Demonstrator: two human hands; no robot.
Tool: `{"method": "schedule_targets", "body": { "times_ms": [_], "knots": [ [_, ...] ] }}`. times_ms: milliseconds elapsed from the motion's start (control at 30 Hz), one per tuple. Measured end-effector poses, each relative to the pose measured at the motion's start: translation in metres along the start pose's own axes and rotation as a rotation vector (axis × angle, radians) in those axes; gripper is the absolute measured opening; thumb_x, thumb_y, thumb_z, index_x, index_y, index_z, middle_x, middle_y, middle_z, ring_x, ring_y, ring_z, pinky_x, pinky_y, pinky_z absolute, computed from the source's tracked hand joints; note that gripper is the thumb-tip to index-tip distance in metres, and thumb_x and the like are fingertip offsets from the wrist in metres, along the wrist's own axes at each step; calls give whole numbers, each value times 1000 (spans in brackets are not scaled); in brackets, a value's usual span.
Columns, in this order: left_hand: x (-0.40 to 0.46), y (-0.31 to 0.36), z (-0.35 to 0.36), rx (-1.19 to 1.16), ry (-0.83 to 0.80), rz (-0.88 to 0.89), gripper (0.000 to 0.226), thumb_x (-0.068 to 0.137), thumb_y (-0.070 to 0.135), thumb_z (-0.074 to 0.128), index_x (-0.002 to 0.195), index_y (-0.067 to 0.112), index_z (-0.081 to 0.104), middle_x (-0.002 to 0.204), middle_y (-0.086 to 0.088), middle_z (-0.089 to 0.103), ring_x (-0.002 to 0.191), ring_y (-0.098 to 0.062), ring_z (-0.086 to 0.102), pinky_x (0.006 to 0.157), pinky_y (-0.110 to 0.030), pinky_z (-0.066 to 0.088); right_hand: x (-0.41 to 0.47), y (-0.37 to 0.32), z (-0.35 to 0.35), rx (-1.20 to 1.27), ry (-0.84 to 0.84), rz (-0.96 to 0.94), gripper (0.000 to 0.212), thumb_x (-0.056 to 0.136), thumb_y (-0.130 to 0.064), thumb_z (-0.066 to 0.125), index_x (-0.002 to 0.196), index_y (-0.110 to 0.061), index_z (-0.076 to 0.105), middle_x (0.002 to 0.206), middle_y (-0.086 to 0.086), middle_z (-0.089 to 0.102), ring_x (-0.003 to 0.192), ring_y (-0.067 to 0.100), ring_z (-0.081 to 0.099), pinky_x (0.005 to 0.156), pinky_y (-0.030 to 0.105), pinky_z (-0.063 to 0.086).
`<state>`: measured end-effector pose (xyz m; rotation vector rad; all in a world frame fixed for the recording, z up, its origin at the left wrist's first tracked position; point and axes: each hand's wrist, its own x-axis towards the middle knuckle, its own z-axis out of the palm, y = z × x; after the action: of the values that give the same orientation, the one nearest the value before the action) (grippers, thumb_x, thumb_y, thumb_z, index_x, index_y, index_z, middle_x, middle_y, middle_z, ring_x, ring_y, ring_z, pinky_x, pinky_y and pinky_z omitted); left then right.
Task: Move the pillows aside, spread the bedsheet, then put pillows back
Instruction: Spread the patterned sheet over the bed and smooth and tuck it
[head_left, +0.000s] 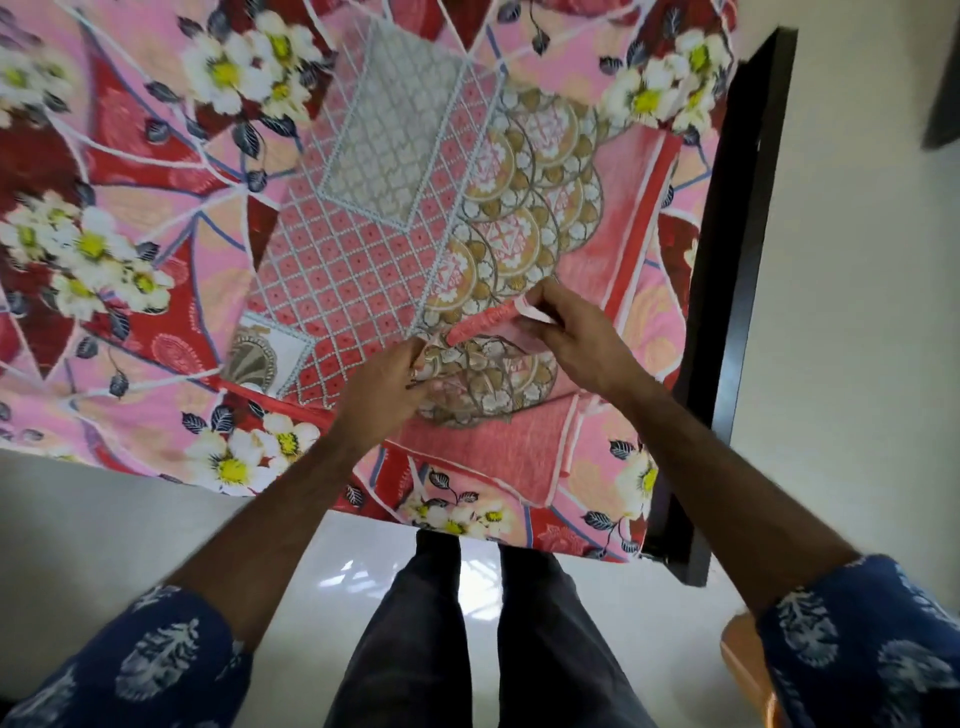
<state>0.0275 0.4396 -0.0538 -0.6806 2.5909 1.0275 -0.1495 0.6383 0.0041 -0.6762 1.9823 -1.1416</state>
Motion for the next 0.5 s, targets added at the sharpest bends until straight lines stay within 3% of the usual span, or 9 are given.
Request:
{"method": "schedule_targets", "body": {
  "times_ms": [133,200,267,333,400,433,500],
  "knots": [
    [-6,-29,-48,80,196,-115,20,89,20,72,106,12,65,93,-6,65,87,-30,65,64,-35,43,36,-43,-6,125,2,-29,2,101,-12,52,101,-10,52,80,-9,47,71,9,50,69,43,54],
    [-12,-52,-69,123,235,-148,19,88,19,72,105,12,67,96,-9,67,92,-30,65,68,-36,45,54,-60,-1,113,15,-47,9,103,-13,51,99,-21,52,81,-8,45,67,-1,50,71,34,52],
    [-20,-78,-89,5,310,-204,13,88,14,70,101,15,71,95,-6,70,90,-27,67,70,-30,44,72,-75,15,-60,-93,-91,5,103,-29,53,101,-26,56,85,-9,52,71,-6,51,75,29,45],
    [-22,-100,-106,-166,414,-272,9,92,14,68,99,14,73,96,-7,73,87,-25,68,72,-28,45,89,-95,32,-206,-282,-39,47,94,-56,60,125,-21,55,101,-10,60,87,-3,60,81,29,52],
    [-19,-123,-121,-263,504,-311,10,95,16,65,100,9,71,96,-9,72,89,-26,67,73,-27,43,112,-121,53,-395,-431,-2,88,71,-76,71,137,-23,48,120,-8,59,107,6,59,93,31,50],
    [-15,-134,-127,-320,523,-322,11,96,14,63,102,7,69,95,-9,71,90,-27,66,73,-26,43,123,-134,64,-498,-480,-23,95,65,-73,77,139,-22,48,125,-6,60,109,10,58,94,31,47],
    [-4,-147,-141,-446,562,-309,9,98,11,59,101,5,65,88,-6,67,85,-26,63,69,-25,43,146,-153,84,-651,-480,-121,71,73,-48,85,132,-21,55,120,-4,66,104,13,62,94,34,50]
  ]
}}
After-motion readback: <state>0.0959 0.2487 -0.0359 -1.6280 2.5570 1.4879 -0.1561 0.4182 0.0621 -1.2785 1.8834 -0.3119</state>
